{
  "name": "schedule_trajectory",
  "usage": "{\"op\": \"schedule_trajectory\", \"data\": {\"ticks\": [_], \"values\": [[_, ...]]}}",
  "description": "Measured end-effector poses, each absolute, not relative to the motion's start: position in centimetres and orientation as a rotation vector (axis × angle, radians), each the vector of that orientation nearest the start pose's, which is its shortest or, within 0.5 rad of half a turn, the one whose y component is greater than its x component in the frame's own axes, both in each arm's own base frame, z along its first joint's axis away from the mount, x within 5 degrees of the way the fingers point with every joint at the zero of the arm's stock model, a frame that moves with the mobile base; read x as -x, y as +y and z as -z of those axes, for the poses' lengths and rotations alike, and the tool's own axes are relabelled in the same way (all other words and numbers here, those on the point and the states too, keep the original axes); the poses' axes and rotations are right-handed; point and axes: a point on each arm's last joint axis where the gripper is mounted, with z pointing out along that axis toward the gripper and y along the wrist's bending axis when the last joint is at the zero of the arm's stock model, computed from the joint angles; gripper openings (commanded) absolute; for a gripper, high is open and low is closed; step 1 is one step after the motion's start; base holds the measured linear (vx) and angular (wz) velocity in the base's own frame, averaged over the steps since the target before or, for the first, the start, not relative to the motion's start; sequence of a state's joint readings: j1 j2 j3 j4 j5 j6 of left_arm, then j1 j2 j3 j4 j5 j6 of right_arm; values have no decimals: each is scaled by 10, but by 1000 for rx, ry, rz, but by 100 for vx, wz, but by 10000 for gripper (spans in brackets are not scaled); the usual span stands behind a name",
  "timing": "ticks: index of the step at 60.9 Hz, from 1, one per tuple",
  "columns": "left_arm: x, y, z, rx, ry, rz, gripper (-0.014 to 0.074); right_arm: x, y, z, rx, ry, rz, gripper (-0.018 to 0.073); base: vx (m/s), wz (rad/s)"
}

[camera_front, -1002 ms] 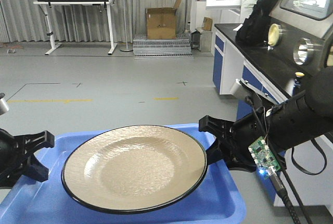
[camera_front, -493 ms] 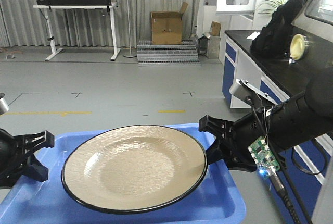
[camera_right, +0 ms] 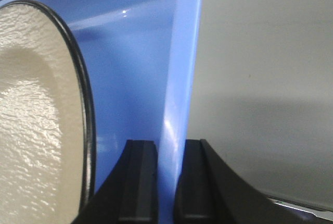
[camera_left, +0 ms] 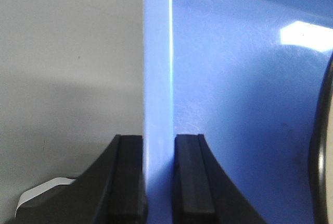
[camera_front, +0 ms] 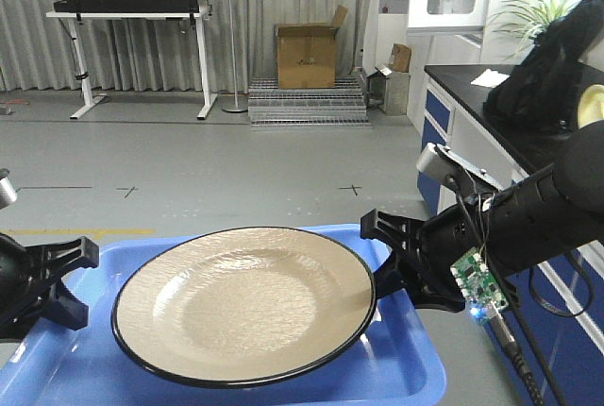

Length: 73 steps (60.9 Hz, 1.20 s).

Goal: Place disk in tray to left cabinet
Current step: 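Hold the tray with both grippers while the base turns away from the bench, then hold the tray with both grippers while driving past the cardboard box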

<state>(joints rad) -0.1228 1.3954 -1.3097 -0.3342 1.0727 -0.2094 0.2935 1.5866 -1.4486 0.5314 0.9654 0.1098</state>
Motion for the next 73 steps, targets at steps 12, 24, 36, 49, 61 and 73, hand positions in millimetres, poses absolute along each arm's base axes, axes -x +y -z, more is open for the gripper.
{"op": "schedule_trajectory", "data": {"ticks": [12,24,36,49,61,73], "values": [[-278,-61,-355,228,2644,553,0,-317,136,-347,2,2592,-825,-6,57,8],[-278,-61,-355,228,2644,554,0,-317,136,-347,3,2592,-824,-6,58,14],[-278,-61,-355,228,2644,554,0,-318,136,-347,3,2593,-823,-6,60,15],[-278,-61,-355,228,2644,554,0,-317,136,-347,3,2592,-824,-6,61,8],[-278,-61,-355,228,2644,554,0,-317,136,-347,3,2592,-824,-6,61,0],[-278,-61,-355,228,2644,554,0,-317,136,-347,3,2592,-824,-6,61,-3]]}}
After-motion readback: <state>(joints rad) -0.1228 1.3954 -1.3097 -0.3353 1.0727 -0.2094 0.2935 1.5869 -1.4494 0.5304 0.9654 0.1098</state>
